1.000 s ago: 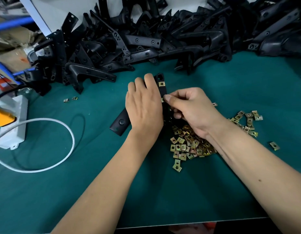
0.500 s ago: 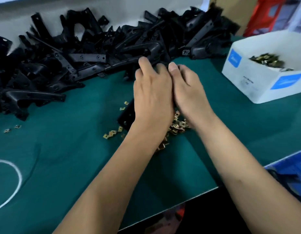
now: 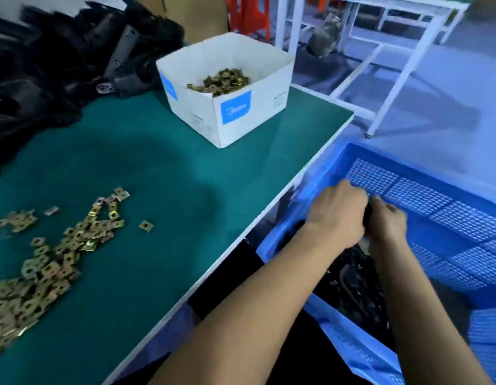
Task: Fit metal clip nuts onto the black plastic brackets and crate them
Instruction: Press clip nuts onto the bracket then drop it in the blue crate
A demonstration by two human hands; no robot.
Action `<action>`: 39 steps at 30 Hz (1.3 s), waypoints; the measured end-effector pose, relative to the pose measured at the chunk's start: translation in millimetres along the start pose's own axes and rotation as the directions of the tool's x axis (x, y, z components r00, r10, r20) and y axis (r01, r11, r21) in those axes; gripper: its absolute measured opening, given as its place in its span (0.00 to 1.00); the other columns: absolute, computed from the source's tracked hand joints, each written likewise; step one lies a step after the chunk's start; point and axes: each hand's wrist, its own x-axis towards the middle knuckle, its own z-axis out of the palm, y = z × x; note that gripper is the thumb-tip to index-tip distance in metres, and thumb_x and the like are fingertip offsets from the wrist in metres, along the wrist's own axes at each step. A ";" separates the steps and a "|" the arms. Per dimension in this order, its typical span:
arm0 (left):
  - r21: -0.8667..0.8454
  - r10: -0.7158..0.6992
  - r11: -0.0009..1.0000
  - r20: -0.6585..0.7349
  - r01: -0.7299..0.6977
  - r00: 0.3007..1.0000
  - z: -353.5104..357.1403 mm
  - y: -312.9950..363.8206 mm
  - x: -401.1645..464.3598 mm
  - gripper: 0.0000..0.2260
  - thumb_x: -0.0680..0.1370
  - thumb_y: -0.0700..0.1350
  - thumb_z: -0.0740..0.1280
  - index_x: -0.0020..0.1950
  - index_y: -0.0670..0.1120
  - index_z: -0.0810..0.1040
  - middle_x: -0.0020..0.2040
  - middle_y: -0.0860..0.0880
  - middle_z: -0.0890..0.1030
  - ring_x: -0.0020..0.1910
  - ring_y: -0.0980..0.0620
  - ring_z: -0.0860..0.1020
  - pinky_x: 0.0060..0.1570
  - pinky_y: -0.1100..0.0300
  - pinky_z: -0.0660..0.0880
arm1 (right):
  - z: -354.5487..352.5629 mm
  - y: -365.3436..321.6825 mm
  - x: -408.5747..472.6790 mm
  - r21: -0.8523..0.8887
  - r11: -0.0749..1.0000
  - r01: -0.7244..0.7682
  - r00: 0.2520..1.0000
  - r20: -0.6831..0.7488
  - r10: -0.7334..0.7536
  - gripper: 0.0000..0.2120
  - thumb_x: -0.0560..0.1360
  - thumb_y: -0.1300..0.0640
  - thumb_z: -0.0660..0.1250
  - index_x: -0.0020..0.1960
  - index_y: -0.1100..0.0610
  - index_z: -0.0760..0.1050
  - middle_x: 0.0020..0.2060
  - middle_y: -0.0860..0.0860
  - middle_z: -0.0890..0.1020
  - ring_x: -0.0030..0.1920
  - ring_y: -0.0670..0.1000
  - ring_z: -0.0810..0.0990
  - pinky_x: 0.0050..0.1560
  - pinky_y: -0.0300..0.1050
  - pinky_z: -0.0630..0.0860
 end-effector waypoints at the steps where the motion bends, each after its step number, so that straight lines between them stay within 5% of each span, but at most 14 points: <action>1: -0.014 -0.011 1.000 0.071 0.012 0.997 22.7 -1.0 2.5 0.12 0.78 0.40 0.69 0.61 0.42 0.78 0.61 0.41 0.76 0.61 0.38 0.78 0.56 0.46 0.76 | -6.7 20.0 13.7 -0.025 0.996 -0.083 0.997 -0.007 0.083 0.16 0.83 0.53 0.65 0.38 0.58 0.74 0.32 0.54 0.78 0.29 0.51 0.76 0.26 0.36 0.72; 4: -0.054 -0.017 0.998 0.171 0.027 0.985 73.9 -8.6 3.7 0.13 0.78 0.42 0.69 0.62 0.42 0.78 0.62 0.40 0.75 0.64 0.37 0.74 0.63 0.45 0.73 | -23.4 68.0 42.7 -0.180 0.960 -0.212 0.977 -0.003 0.215 0.15 0.82 0.52 0.66 0.44 0.62 0.77 0.45 0.63 0.82 0.42 0.58 0.80 0.40 0.49 0.76; 7: 0.005 0.029 1.000 0.124 -0.030 0.992 92.0 -24.3 4.0 0.12 0.78 0.43 0.68 0.61 0.45 0.78 0.61 0.44 0.75 0.65 0.41 0.71 0.63 0.46 0.72 | -31.5 85.0 51.8 -0.453 0.873 -0.181 0.981 -0.020 0.193 0.17 0.80 0.48 0.68 0.43 0.62 0.78 0.47 0.64 0.84 0.45 0.60 0.82 0.43 0.50 0.75; 11: -0.013 0.077 0.997 -0.047 -0.078 0.996 80.4 -30.9 19.9 0.10 0.78 0.39 0.65 0.58 0.44 0.81 0.59 0.46 0.77 0.62 0.43 0.72 0.62 0.49 0.72 | -30.7 69.9 50.0 -0.674 0.737 -0.056 0.997 0.002 0.077 0.15 0.77 0.48 0.69 0.55 0.60 0.78 0.49 0.59 0.81 0.56 0.63 0.81 0.46 0.48 0.71; 14: -0.114 0.136 0.980 -0.231 -0.165 0.963 45.1 -18.3 28.4 0.10 0.77 0.34 0.64 0.54 0.42 0.83 0.54 0.45 0.80 0.60 0.43 0.74 0.58 0.51 0.72 | -18.3 29.4 30.8 -0.643 0.756 0.126 0.982 -0.030 -0.189 0.11 0.77 0.53 0.70 0.54 0.58 0.82 0.50 0.58 0.85 0.56 0.62 0.83 0.51 0.49 0.75; 18: -0.129 0.236 0.915 -0.598 -0.383 0.766 -18.5 -8.3 17.3 0.05 0.71 0.30 0.66 0.41 0.38 0.80 0.42 0.42 0.80 0.47 0.40 0.76 0.49 0.50 0.74 | 15.0 -45.7 -29.1 -0.357 0.718 0.598 0.741 -0.095 -0.665 0.07 0.76 0.53 0.66 0.48 0.54 0.80 0.38 0.48 0.84 0.39 0.50 0.80 0.43 0.46 0.74; 20: -0.117 0.166 0.919 -0.751 -0.377 0.639 -51.1 -22.0 1.5 0.05 0.70 0.30 0.66 0.39 0.38 0.79 0.40 0.43 0.79 0.44 0.41 0.76 0.46 0.52 0.73 | 42.6 -76.8 -67.7 -0.224 0.608 0.762 0.623 -0.005 -0.782 0.04 0.74 0.53 0.65 0.45 0.51 0.78 0.33 0.43 0.79 0.34 0.44 0.73 0.38 0.41 0.69; 23: -0.116 0.033 0.958 -0.865 -0.263 0.501 -94.0 -69.8 -36.6 0.05 0.69 0.32 0.65 0.39 0.39 0.79 0.40 0.45 0.80 0.44 0.43 0.76 0.47 0.54 0.73 | 93.5 -102.5 -123.4 -0.121 0.503 0.856 0.518 0.174 -0.838 0.03 0.76 0.56 0.69 0.45 0.54 0.80 0.31 0.46 0.78 0.32 0.48 0.72 0.36 0.48 0.70; 26: -0.125 -0.099 0.991 -0.914 -0.039 0.393 -128.6 -135.0 -98.8 0.06 0.71 0.34 0.64 0.41 0.41 0.81 0.42 0.48 0.81 0.46 0.44 0.77 0.47 0.54 0.73 | 152.3 -108.8 -186.3 -0.014 0.426 0.905 0.380 0.477 -0.792 0.05 0.78 0.54 0.69 0.46 0.54 0.80 0.28 0.45 0.75 0.32 0.54 0.72 0.35 0.50 0.72; 31: -0.190 -0.289 0.906 -0.931 0.379 0.225 -162.7 -235.4 -225.0 0.06 0.72 0.35 0.65 0.44 0.42 0.81 0.44 0.48 0.82 0.47 0.44 0.77 0.50 0.57 0.72 | 231.6 -85.2 -301.5 0.144 0.252 0.957 -0.001 0.870 -0.494 0.05 0.74 0.59 0.66 0.40 0.53 0.75 0.34 0.52 0.80 0.37 0.61 0.78 0.38 0.57 0.76; 35: -0.268 -0.438 0.686 -0.894 0.676 0.091 -173.9 -295.1 -336.1 0.09 0.71 0.35 0.66 0.48 0.43 0.82 0.48 0.45 0.82 0.52 0.41 0.76 0.54 0.57 0.68 | 274.7 -59.8 -386.6 0.276 0.165 0.947 -0.211 0.920 -0.330 0.03 0.77 0.55 0.68 0.45 0.52 0.80 0.40 0.51 0.83 0.43 0.57 0.81 0.45 0.53 0.80; 39: -0.436 -0.541 0.367 -0.819 0.821 -0.193 -181.6 -339.4 -431.0 0.10 0.72 0.39 0.66 0.52 0.45 0.82 0.54 0.42 0.81 0.57 0.37 0.75 0.60 0.53 0.65 | 316.4 -31.9 -464.1 0.444 0.071 0.893 -0.420 0.880 -0.220 0.03 0.78 0.54 0.69 0.50 0.51 0.80 0.46 0.50 0.83 0.49 0.55 0.81 0.49 0.51 0.80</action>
